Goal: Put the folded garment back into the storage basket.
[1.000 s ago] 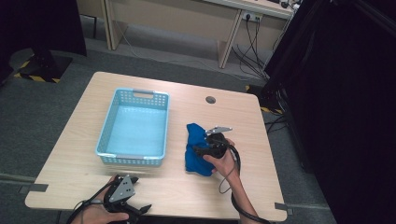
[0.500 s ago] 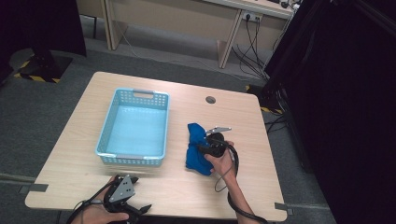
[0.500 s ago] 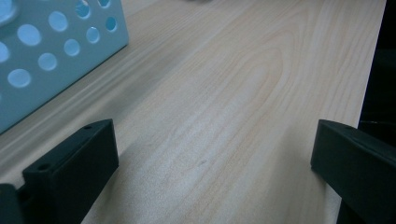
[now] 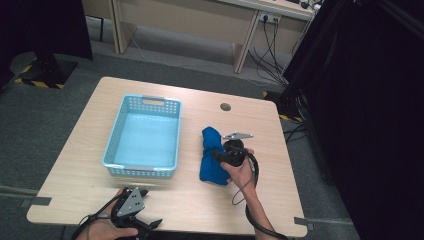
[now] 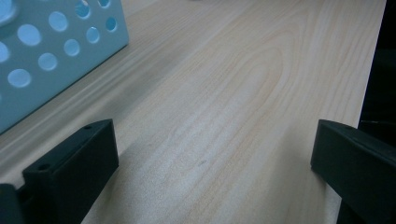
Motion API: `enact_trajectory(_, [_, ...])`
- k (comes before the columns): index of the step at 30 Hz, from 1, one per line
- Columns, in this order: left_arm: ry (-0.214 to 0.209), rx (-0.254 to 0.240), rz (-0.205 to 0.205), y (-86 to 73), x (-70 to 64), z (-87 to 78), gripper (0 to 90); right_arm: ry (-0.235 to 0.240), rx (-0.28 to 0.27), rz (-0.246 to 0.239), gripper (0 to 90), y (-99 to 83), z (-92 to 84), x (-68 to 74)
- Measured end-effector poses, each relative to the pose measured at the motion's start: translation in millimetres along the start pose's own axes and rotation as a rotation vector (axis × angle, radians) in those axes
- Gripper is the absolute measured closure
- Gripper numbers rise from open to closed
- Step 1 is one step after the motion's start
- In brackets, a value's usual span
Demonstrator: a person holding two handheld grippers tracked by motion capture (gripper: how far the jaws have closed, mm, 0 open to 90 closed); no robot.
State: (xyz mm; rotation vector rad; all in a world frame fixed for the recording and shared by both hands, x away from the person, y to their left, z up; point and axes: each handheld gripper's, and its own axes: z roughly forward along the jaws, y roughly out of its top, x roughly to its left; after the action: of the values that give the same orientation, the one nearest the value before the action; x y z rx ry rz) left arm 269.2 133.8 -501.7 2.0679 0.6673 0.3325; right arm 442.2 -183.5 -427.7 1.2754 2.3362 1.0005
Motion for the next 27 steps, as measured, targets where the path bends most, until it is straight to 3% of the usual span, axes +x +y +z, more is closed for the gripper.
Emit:
enact_trajectory(19, [-0.001,-0.001,-0.001,0.0,0.1,0.0,0.0,0.064,-0.039,0.004,65.8,16.5,-17.5,7.6])
enact_trajectory(27, [0.001,0.000,0.000,0.0,-0.2,0.1,0.0,0.079,-0.060,-0.011,65.8,33.1,-26.8,14.3])
